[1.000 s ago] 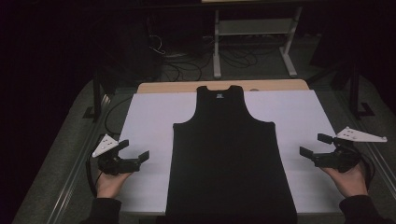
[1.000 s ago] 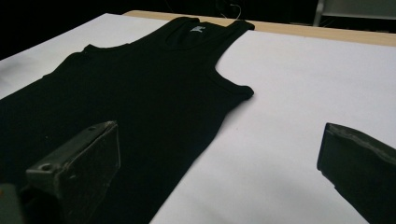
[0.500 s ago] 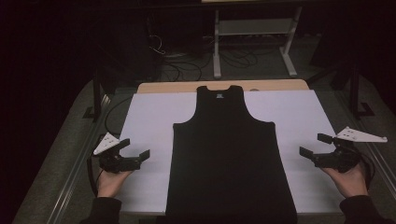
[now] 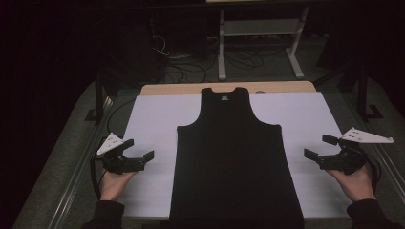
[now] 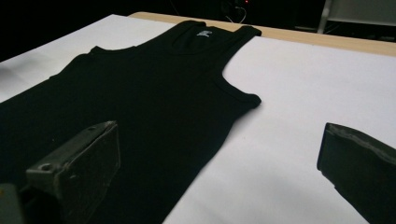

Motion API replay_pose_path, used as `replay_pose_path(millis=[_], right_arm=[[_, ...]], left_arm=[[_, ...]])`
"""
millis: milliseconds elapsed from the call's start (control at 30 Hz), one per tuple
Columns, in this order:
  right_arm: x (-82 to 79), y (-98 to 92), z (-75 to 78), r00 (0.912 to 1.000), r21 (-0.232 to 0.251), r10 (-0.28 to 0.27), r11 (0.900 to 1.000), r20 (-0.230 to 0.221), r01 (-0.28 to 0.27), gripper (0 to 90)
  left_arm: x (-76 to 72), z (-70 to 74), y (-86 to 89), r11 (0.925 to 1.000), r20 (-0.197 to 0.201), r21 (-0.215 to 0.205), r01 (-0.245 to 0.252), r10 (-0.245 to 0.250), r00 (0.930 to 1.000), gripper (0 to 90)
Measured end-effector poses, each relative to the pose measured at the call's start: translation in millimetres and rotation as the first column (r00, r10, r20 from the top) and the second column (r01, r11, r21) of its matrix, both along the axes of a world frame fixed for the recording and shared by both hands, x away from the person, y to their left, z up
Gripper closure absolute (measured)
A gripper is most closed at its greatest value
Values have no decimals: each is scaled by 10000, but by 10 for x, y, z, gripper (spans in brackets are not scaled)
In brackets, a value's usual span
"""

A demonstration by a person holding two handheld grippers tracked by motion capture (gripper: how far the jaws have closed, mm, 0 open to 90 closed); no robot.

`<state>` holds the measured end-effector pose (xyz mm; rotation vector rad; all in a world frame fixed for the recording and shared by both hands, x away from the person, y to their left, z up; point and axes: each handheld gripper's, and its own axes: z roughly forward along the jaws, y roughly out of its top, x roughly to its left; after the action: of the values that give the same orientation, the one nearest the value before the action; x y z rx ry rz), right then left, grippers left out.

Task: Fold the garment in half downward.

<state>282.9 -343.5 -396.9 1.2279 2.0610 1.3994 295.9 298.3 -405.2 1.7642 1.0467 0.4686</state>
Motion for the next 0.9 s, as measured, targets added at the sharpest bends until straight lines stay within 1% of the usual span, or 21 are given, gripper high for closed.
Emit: replay_pose_path(millis=[67,200,233,300,333,367,400,433,533,567,667,867,900], right_arm=[[9,9,9,10000,-8,-5,10000,-9,5,0],[22,25,37,10000,19,67,10000,38,-67,0],[30,36,59,9999,-27,106,9999,120,-105,0],[37,45,75,9999,-38,116,9999,124,-115,0],[37,45,75,9999,-38,116,9999,124,-115,0],[49,68,98,9998,-201,129,9997,125,-126,0],[49,68,98,9998,-201,129,9997,125,-126,0],[68,89,126,9997,-371,193,9991,169,-187,0],[91,112,142,9995,-513,258,9984,158,-250,0],[118,130,144,9994,-627,331,9975,32,-328,0],[167,146,148,9991,-820,414,9958,-52,-417,0],[266,162,233,9986,-952,522,9941,-11,-521,0],[276,168,249,9986,-965,535,9939,-6,-533,0]], left_arm=[[11,20,-15,10000,48,71,58,-59,10000,0],[21,45,-29,10000,150,-2,76,-76,9999,0],[21,57,-45,9999,142,32,152,-153,9998,0],[24,64,-56,9998,169,88,188,-189,9997,0],[29,72,-69,9996,190,160,226,-229,9996,0],[43,90,-101,9990,268,393,228,-239,9994,0],[43,90,-101,9990,268,393,228,-239,9994,0],[77,106,-125,9967,328,778,230,-256,9991,0],[116,114,-126,9973,245,674,287,-304,9992,0],[139,115,-137,9979,201,586,286,-299,9994,0],[167,118,-163,9956,139,847,391,-404,9991,0],[210,168,-202,9943,101,920,542,-553,9984,0],[228,194,-214,9928,108,1007,643,-657,9978,0]])
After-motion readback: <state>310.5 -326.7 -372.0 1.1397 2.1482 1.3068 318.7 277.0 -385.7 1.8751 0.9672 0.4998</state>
